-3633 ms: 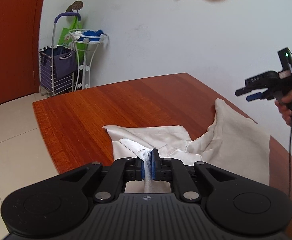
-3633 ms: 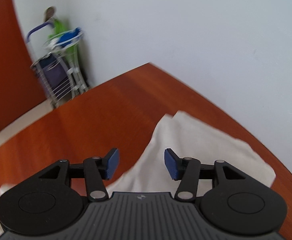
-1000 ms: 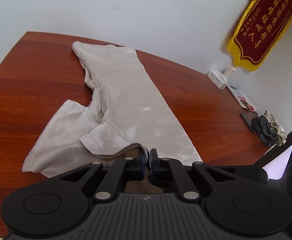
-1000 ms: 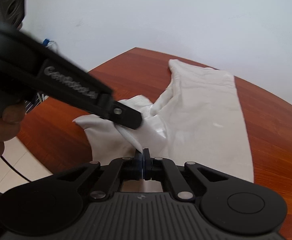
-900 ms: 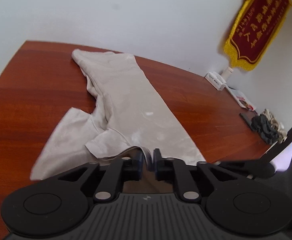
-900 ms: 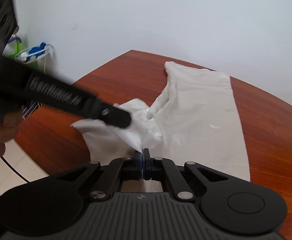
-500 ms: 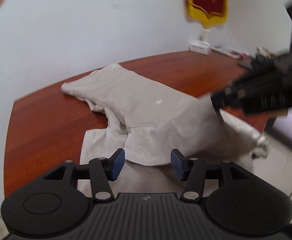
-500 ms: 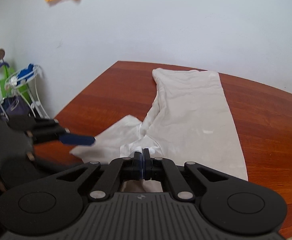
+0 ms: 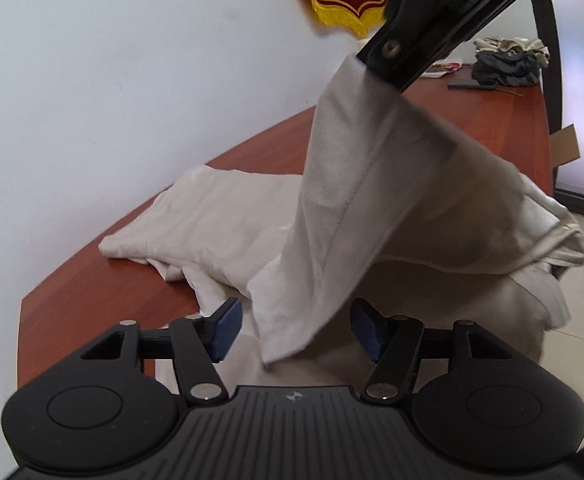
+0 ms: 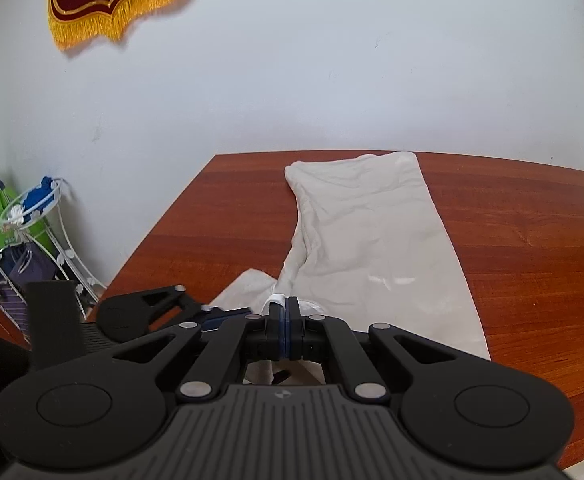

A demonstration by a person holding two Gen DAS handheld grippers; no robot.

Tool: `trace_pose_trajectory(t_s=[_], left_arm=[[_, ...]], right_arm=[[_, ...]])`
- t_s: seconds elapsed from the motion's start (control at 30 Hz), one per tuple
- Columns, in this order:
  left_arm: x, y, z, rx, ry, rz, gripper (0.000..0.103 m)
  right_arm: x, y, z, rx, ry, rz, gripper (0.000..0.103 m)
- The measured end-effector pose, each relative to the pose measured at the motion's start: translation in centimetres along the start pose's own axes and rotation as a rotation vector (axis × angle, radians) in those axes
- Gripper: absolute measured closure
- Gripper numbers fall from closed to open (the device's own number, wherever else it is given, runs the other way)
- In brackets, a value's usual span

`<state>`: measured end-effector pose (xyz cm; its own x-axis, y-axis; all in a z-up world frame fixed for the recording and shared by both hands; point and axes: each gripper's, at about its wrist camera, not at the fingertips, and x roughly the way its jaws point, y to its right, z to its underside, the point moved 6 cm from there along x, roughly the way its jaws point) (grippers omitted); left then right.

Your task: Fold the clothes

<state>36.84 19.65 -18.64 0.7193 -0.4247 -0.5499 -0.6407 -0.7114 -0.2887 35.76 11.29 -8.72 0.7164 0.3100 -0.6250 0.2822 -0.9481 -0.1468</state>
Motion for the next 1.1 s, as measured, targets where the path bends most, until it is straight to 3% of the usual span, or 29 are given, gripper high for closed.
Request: trace_pose_trajectory(t_s=[0.03, 0.27, 0.43, 0.7, 0.87, 0.93, 1.0, 1.1], left_arm=[[0.2, -0.3, 0.0, -0.005, -0.001, -0.007, 0.1], [-1.4, -3.8, -0.9, -0.049, 0.075, -0.122, 0.101], [-3.8, -6.7, -2.3, -0.062, 0.139, -0.166, 0.101], [-3.0, -7.0, 2.6, -0.032, -0.049, -0.164, 0.095], [-2.7, -8.0, 5.3, -0.066, -0.131, -0.178, 0.094], [-2.4, -8.9, 5.9, -0.093, -0.155, -0.199, 0.094], [-2.5, -9.8, 6.6, -0.124, -0.18, -0.226, 0.094], [-2.6, -11.0, 7.0, -0.165, -0.199, -0.25, 0.094]], right_arm=[[-0.1, 0.0, -0.1, 0.0, 0.002, 0.002, 0.102], [-0.5, -0.2, -0.7, 0.016, 0.029, -0.002, 0.102], [-1.2, -2.0, -1.8, -0.005, 0.044, -0.076, 0.102], [3.8, -4.9, 1.6, -0.04, -0.142, -0.18, 0.102], [6.1, -6.3, 3.6, -0.077, -0.231, -0.191, 0.098], [6.3, -6.8, 4.2, -0.089, -0.251, -0.204, 0.092], [5.9, -7.3, 4.4, -0.095, -0.252, -0.227, 0.074], [4.6, -8.0, 4.3, -0.116, -0.218, -0.27, 0.068]])
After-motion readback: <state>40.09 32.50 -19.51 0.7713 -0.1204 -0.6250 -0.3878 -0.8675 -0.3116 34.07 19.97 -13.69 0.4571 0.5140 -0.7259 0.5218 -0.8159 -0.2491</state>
